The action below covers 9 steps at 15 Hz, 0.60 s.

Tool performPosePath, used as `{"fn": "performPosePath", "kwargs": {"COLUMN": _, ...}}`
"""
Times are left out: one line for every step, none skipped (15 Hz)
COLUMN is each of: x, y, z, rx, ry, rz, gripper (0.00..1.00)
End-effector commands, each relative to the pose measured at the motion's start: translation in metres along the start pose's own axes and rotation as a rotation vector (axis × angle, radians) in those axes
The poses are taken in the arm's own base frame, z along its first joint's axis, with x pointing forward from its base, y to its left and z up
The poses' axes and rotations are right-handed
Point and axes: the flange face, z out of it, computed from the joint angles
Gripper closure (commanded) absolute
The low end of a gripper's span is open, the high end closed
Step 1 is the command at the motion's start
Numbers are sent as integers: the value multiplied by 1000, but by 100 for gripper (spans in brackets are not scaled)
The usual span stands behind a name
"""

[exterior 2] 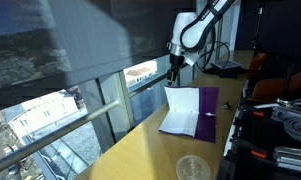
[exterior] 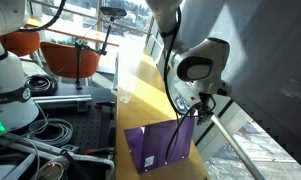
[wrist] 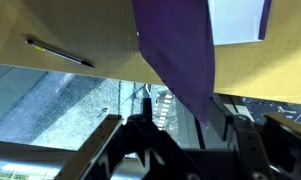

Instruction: Close the book

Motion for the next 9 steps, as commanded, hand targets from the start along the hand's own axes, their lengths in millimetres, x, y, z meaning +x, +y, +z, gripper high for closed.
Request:
{"fn": "performPosePath", "kwargs": {"x": 3, "y": -8, "z": -31, "rx": 9, "ry": -2, "rz": 101, "gripper": 8}}
{"fn": "performPosePath", "kwargs": {"x": 1, "y": -11, "z": -38, "rx": 14, "ry": -9, "rz": 119, "gripper": 0}}
{"fn": "performPosePath", "kwargs": {"x": -1, "y": -13, "z": -47, "rx": 18, "ry": -20, "rz": 138, "gripper": 0}}
{"fn": "performPosePath", "kwargs": {"x": -7, "y": -17, "z": -58, "rx": 21, "ry": -37, "rz": 159, "gripper": 0}}
{"fn": "performPosePath", "kwargs": {"x": -12, "y": -20, "z": -68, "rx": 25, "ry": -57, "rz": 179, "gripper": 0}}
{"fn": "performPosePath", "kwargs": {"x": -20, "y": -24, "z": -81, "rx": 31, "ry": -84, "rz": 205, "gripper": 0}}
{"fn": "performPosePath", "kwargs": {"x": -27, "y": -28, "z": -91, "rx": 29, "ry": -97, "rz": 226, "gripper": 0}}
{"fn": "performPosePath", "kwargs": {"x": -35, "y": -30, "z": -106, "rx": 27, "ry": -101, "rz": 243, "gripper": 0}}
{"fn": "performPosePath", "kwargs": {"x": -42, "y": -35, "z": -119, "rx": 15, "ry": -93, "rz": 254, "gripper": 0}}
